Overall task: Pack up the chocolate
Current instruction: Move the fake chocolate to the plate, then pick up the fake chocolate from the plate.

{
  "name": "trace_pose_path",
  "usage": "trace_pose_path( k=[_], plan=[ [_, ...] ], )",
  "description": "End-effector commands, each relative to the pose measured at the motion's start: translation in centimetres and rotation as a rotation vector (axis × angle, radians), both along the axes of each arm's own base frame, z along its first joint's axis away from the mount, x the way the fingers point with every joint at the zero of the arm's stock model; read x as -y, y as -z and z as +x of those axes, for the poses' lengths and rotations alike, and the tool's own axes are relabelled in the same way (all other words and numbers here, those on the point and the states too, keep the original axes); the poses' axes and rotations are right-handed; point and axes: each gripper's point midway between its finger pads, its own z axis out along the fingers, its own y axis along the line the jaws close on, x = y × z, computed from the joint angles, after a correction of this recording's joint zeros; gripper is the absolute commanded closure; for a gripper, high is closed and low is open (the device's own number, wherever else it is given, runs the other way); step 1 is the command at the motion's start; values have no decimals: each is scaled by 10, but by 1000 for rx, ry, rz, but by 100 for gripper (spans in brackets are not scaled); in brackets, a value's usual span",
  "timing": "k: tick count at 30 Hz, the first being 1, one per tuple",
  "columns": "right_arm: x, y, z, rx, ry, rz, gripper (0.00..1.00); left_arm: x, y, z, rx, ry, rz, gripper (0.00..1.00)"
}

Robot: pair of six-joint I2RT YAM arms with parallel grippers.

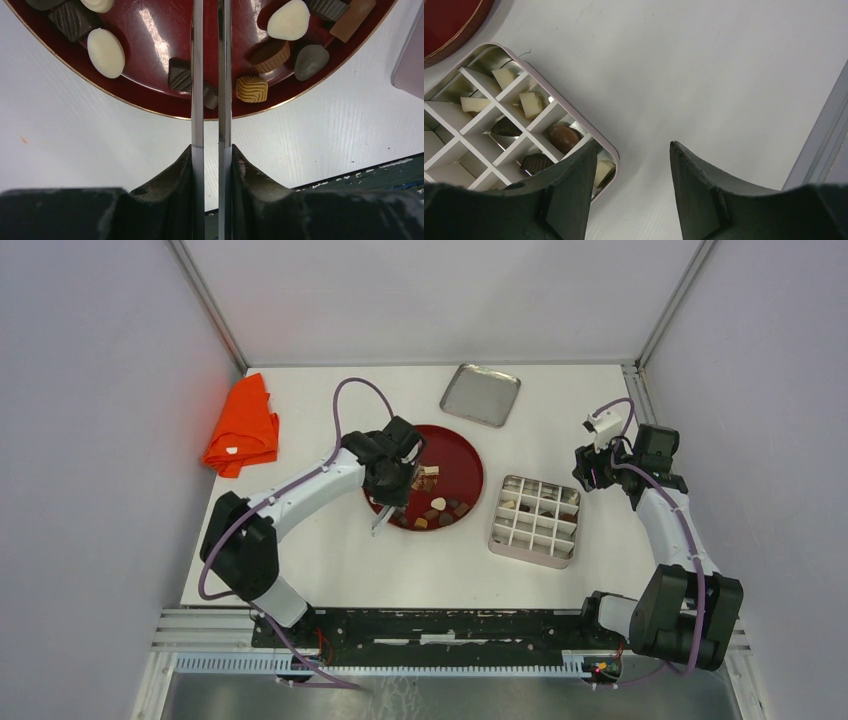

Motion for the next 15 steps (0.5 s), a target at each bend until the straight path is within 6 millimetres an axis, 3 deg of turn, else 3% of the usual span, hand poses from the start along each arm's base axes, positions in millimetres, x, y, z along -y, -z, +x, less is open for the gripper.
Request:
trace_pose_path(
  k=[1, 4, 11, 15],
  plan=[
    [-1, -17, 9, 47, -23, -3, 38, 6, -33, 5, 74, 57, -64, 85],
    [-1, -17, 9, 49, -24, -3, 38, 13, -32, -4, 40, 88, -108, 81],
    [-1, -17, 9, 49, -23, -2, 39, 16, -31, -7, 26, 100, -131, 61],
    [-2, -18, 9, 49, -24, -3, 38, 14, -27, -7, 17, 95, -111, 57]
  ],
)
